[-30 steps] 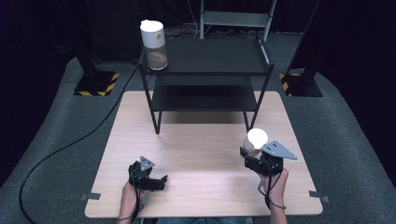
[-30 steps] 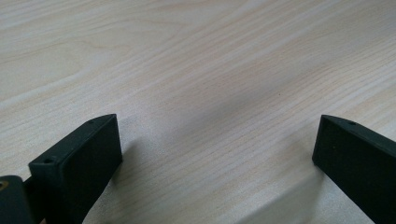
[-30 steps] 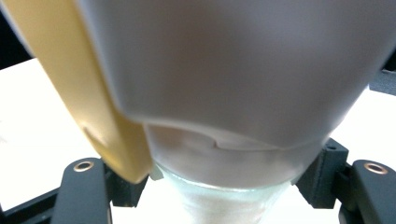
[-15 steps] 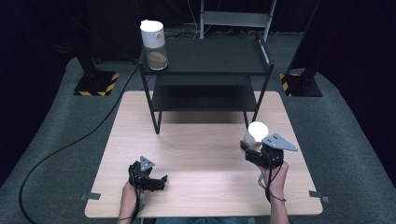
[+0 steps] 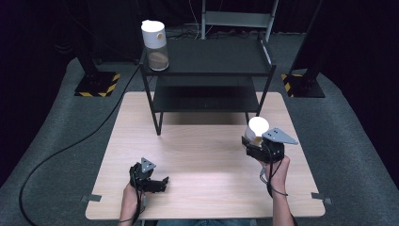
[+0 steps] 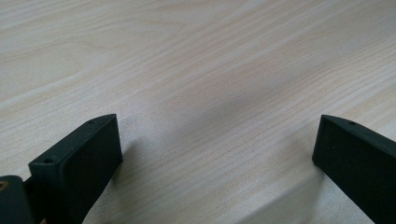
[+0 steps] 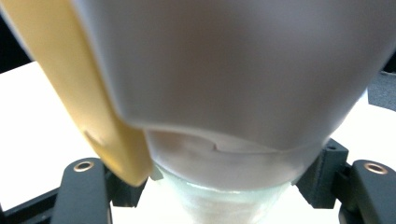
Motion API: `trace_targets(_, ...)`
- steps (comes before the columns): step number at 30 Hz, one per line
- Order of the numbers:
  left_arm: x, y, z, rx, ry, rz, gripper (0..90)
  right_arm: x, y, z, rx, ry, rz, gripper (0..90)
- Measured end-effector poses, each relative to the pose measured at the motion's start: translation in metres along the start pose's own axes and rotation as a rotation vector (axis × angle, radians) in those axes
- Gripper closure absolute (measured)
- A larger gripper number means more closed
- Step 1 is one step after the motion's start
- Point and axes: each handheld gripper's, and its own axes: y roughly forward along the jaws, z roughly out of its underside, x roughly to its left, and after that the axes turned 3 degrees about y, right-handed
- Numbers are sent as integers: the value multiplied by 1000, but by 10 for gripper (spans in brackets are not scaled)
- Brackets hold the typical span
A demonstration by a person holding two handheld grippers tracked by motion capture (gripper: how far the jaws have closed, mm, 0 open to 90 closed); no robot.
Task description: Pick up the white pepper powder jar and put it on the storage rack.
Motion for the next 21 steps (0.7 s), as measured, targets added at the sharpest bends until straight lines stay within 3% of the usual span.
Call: trace_targets(21, 0, 0, 0, 0, 0, 0, 7, -13, 23, -25, 24, 11, 14, 298)
